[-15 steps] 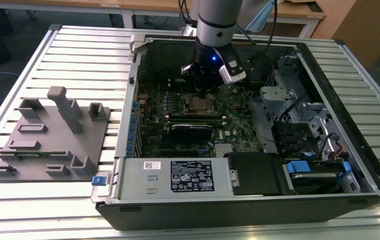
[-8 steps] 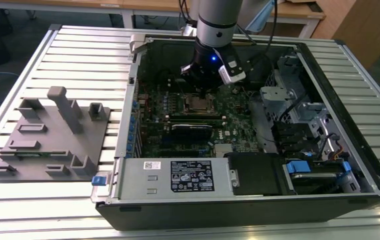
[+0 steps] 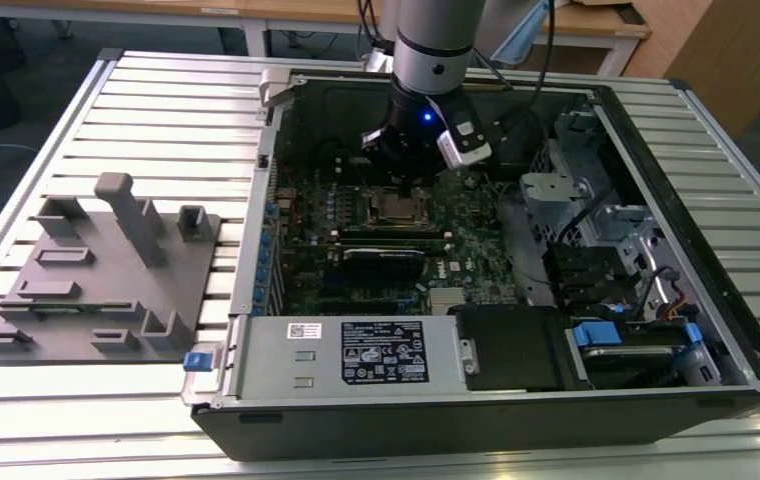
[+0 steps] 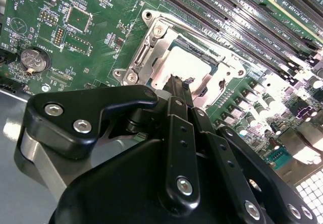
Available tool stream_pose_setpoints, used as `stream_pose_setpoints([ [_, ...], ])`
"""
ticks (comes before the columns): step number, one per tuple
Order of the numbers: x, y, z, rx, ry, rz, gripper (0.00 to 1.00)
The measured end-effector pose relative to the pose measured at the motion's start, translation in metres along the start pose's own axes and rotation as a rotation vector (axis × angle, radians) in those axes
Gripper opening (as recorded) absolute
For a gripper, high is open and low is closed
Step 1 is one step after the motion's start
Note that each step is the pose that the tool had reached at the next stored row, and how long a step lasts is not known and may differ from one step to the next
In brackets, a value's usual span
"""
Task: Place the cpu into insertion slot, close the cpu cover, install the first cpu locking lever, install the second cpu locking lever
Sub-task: 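Close the cpu cover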
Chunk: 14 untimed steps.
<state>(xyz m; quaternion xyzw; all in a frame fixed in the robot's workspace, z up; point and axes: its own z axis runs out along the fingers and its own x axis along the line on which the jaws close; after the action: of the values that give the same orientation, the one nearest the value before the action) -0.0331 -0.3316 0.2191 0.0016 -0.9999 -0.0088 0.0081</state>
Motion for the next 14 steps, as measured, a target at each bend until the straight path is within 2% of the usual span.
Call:
stream_pose_setpoints([
  [7,0.0057,0.0000,0.0006,0.0000,0.0000,0.001,0.10],
  [14,0.0169,0.0000,0.0017,0.0000,0.0000,0.001,0.10],
])
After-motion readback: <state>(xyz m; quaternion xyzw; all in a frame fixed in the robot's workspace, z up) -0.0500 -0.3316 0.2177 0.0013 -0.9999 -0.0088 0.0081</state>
